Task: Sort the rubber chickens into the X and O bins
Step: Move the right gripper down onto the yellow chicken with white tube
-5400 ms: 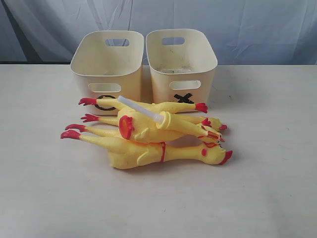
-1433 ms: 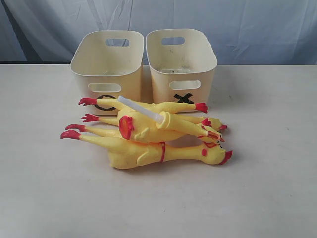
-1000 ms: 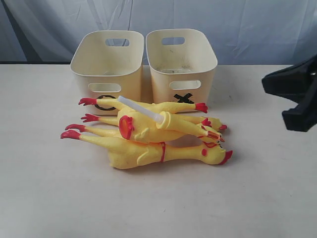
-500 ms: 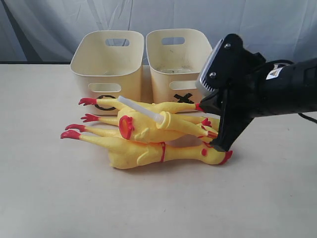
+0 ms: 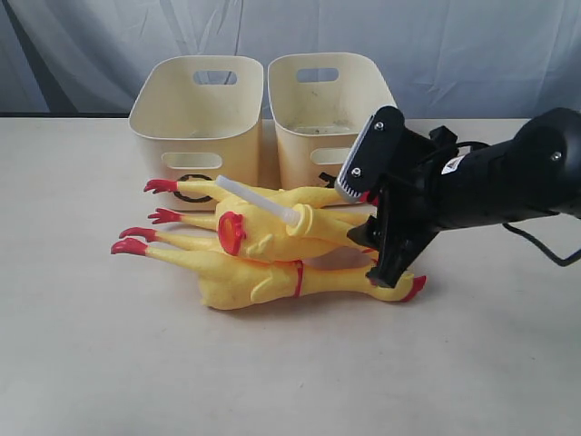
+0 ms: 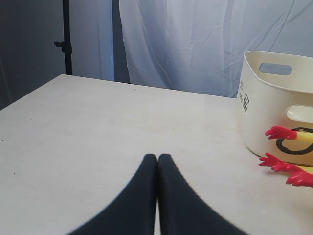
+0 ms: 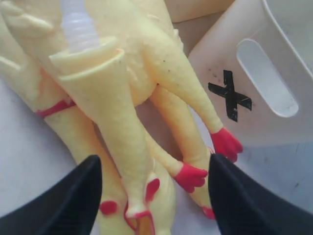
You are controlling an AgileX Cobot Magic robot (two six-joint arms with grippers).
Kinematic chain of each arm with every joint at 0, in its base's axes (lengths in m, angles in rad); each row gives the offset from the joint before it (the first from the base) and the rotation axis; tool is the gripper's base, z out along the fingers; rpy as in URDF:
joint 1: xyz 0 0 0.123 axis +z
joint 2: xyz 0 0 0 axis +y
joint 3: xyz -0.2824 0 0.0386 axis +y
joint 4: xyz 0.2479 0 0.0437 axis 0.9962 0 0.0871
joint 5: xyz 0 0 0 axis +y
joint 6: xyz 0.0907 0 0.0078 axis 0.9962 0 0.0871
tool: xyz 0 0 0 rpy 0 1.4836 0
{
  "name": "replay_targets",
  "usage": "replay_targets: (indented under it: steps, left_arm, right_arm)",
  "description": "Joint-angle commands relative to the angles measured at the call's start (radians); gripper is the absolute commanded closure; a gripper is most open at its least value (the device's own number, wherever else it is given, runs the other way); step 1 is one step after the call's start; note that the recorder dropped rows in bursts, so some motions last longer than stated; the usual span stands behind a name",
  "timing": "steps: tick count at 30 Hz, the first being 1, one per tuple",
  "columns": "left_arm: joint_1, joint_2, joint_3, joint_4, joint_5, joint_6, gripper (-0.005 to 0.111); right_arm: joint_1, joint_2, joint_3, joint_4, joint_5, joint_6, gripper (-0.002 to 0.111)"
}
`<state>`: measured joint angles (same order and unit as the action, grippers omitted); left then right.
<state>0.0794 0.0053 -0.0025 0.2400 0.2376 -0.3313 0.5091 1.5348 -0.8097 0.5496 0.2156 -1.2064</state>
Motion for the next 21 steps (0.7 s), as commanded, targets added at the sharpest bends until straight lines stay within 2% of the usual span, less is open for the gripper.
replay_targets:
  steps: [1, 9, 21]
  left_arm:
    - [-0.003, -0.005, 0.003, 0.007, 0.001, 0.0, 0.107]
    - [-0.003, -0.005, 0.003, 0.007, 0.001, 0.0, 0.107]
    - [-0.003, -0.005, 0.003, 0.007, 0.001, 0.0, 0.107]
  right_arm:
    - [0.01, 0.038, -0.005, 0.027, -0.016, -0.004, 0.047]
    - [0.05, 0.068, -0.005, 0.016, -0.055, -0.016, 0.047]
    - [0.05, 0.136, -0.005, 0.008, -0.158, -0.031, 0.047]
